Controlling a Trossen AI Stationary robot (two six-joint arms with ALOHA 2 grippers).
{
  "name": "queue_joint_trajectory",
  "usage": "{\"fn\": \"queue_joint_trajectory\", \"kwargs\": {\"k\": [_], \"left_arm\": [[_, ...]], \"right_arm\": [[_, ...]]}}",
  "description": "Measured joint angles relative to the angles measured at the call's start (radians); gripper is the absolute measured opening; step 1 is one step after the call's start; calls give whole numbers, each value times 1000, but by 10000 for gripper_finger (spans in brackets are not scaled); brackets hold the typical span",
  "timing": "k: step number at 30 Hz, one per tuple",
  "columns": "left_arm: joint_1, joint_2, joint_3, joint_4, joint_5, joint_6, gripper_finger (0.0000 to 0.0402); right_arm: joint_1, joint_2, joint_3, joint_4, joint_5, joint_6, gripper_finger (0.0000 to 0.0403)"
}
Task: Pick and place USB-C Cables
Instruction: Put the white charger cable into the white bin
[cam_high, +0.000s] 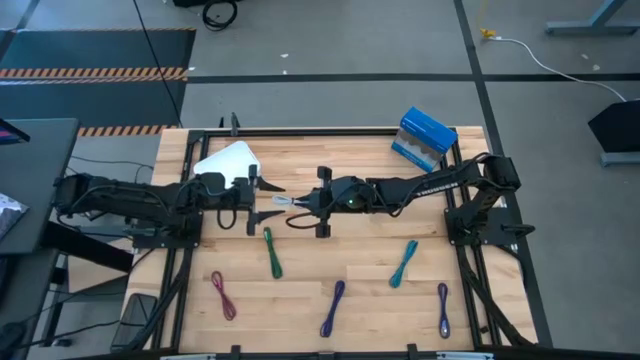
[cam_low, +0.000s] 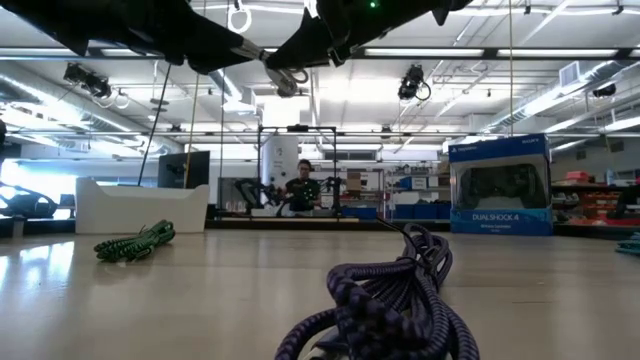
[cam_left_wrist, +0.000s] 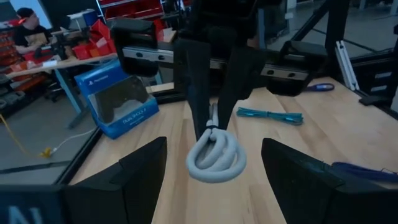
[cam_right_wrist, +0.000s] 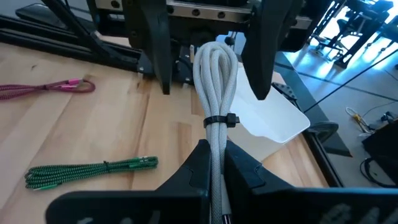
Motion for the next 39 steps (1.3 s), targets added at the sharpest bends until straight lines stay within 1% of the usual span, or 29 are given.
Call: {"fn": "queue_joint_trajectory", "kwargs": {"k": [3, 6, 10, 15, 17, 26, 31, 35, 39], "left_arm": [[0, 0, 0, 2, 0, 6, 259], [-3, 0, 0, 2, 0, 34, 229], [-6, 0, 0, 3, 0, 57, 167], [-6, -1, 0, 3, 0, 65, 76], [-4, -1, 0, 2, -1, 66, 47], [-4, -1, 0, 2, -76, 80, 46], [-4, -15, -2, -6, -87, 77, 46], [-3, -19, -3, -9, -117, 76, 46], [-3, -20, -2, -41, -168, 76, 46]], "right_arm": [[0, 0, 0, -1, 0, 0, 22], [0, 0, 0, -1, 0, 0, 23], [0, 0, 0, -2, -3, 3, 39], [0, 0, 0, -4, -3, 4, 38], [0, 0, 0, -3, -3, 4, 38], [-2, 0, 0, -4, 5, 4, 49], [-14, -2, 5, -40, -3, 47, 58], [-24, -2, 1, -127, -2, 76, 83], [-28, -2, 0, -186, 1, 99, 125]]}}
